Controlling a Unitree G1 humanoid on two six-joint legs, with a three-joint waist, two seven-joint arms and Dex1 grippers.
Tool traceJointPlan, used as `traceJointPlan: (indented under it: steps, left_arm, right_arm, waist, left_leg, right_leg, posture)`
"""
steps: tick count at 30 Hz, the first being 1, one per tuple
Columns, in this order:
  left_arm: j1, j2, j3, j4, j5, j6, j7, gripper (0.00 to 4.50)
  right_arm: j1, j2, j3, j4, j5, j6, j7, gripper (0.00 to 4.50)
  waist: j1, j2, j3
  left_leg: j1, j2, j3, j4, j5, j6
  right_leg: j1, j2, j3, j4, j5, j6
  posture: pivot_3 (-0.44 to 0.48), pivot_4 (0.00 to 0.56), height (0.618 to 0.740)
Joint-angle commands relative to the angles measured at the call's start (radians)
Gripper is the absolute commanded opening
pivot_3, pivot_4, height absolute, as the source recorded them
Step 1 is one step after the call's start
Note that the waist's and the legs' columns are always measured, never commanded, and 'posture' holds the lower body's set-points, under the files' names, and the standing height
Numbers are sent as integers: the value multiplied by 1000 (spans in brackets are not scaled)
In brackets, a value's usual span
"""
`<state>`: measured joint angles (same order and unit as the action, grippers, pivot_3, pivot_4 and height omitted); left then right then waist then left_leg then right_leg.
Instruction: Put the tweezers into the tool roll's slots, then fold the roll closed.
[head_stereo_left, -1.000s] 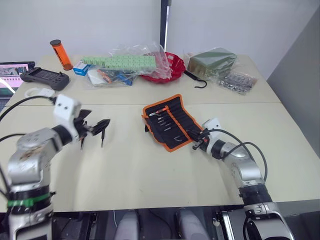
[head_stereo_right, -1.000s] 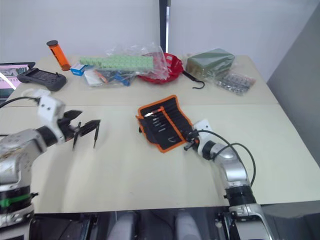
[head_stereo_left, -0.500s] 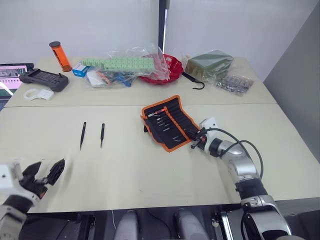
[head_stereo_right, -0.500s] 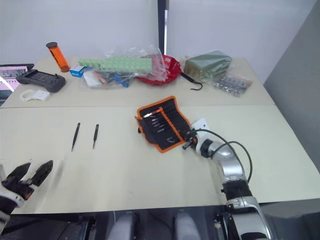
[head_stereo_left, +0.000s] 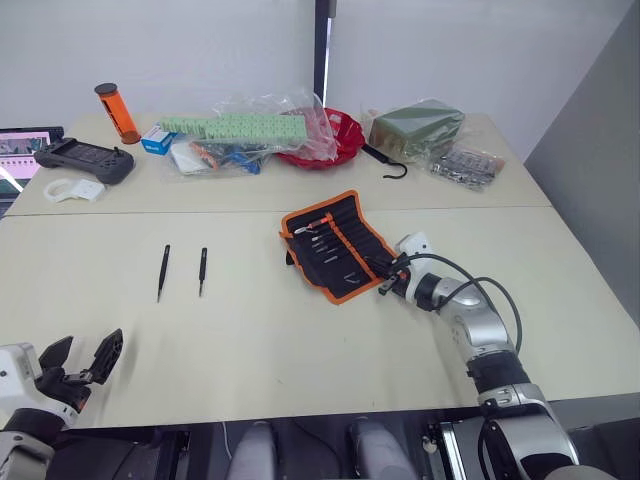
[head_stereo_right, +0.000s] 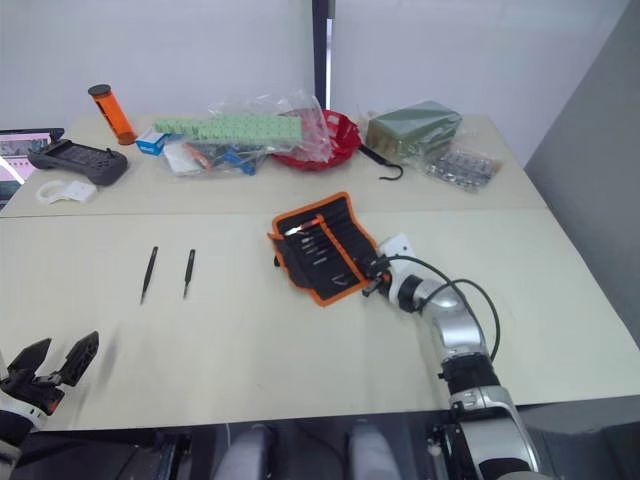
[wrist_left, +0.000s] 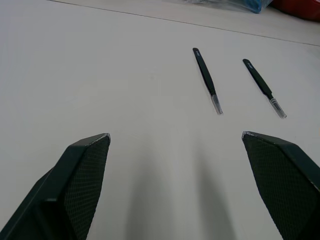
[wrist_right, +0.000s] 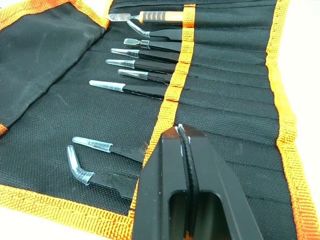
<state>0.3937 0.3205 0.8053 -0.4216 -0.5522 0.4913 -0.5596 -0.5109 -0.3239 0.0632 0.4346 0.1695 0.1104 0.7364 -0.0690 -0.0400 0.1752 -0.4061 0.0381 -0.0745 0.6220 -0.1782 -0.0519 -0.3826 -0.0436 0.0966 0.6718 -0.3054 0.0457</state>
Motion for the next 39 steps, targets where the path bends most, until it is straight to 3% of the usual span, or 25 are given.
traceJointPlan:
  steps: [1, 9, 22, 36, 39]
  left_arm:
    - [-31, 38, -50, -22, 42, -23, 63, 4492]
    - [-216, 81, -185, -15, 76, 118, 264, 4492]
    - [-448, 81, -376, 165, 209, 157, 417, 4492]
    - [-511, 75, -403, 247, 243, 146, 434, 19]
    - [-524, 81, -387, 243, 237, 125, 429, 19]
  right_arm:
    - [7, 5, 18, 14, -14, 3, 17, 0]
    - [25, -2, 19, -20, -12, 18, 16, 0]
    - [16, -8, 17, -43, -13, 43, 15, 0]
    - [16, -9, 21, -59, -15, 50, 12, 0]
    - [18, -10, 22, -63, -16, 52, 13, 0]
  waist:
    - [0, 0, 0]
    - [0, 0, 0]
    - [0, 0, 0]
    - [2, 0, 0]
    - [2, 0, 0]
  left_leg:
    - [0, 0, 0, 0, 0, 0]
    - [0, 0, 0, 0, 0, 0]
    - [-1, -1, -1, -3, 0, 0]
    - [0, -1, -1, -4, 0, 0]
    - [0, -1, -1, -4, 0, 0]
  right_leg:
    - [0, 0, 0, 0, 0, 0]
    - [0, 0, 0, 0, 0, 0]
    - [-1, 0, 0, 0, 0, 0]
    - [-1, -1, 0, 0, 0, 0]
    - [-1, 0, 0, 0, 0, 0]
  posture:
    - [0, 150, 740]
    - [0, 150, 740]
    - [0, 150, 740]
    - [0, 150, 740]
    - [0, 150, 740]
